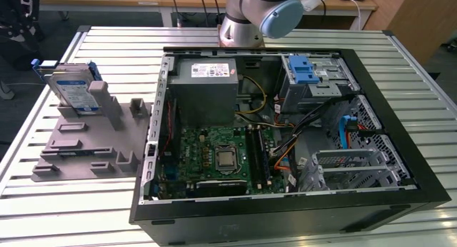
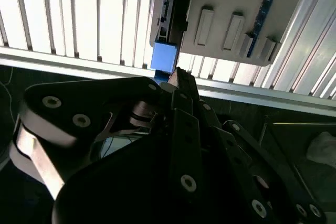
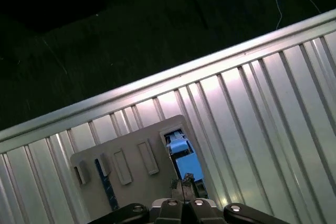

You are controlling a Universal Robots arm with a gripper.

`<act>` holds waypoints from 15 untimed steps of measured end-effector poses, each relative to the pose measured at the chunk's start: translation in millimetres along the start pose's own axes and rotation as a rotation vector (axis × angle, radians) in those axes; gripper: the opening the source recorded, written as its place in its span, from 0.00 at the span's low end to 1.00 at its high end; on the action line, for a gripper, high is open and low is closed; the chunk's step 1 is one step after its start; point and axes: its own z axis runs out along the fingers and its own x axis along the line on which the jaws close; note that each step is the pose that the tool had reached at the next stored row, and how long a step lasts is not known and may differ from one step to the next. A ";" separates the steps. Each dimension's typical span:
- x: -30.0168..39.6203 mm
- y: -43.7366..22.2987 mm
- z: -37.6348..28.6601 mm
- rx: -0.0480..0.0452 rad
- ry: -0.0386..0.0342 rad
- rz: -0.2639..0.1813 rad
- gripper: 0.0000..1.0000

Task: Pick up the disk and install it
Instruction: 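Pick up the disk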

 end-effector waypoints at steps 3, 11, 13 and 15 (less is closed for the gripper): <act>0.0 0.0 0.5 -0.0005 0.0017 -0.049 0.11; 0.0 -0.1 1.7 -0.0006 0.0034 -0.096 0.11; 0.0 0.0 1.8 -0.0008 0.0043 -0.118 0.11; 0.0 0.0 1.8 -0.0009 0.0045 -0.123 0.11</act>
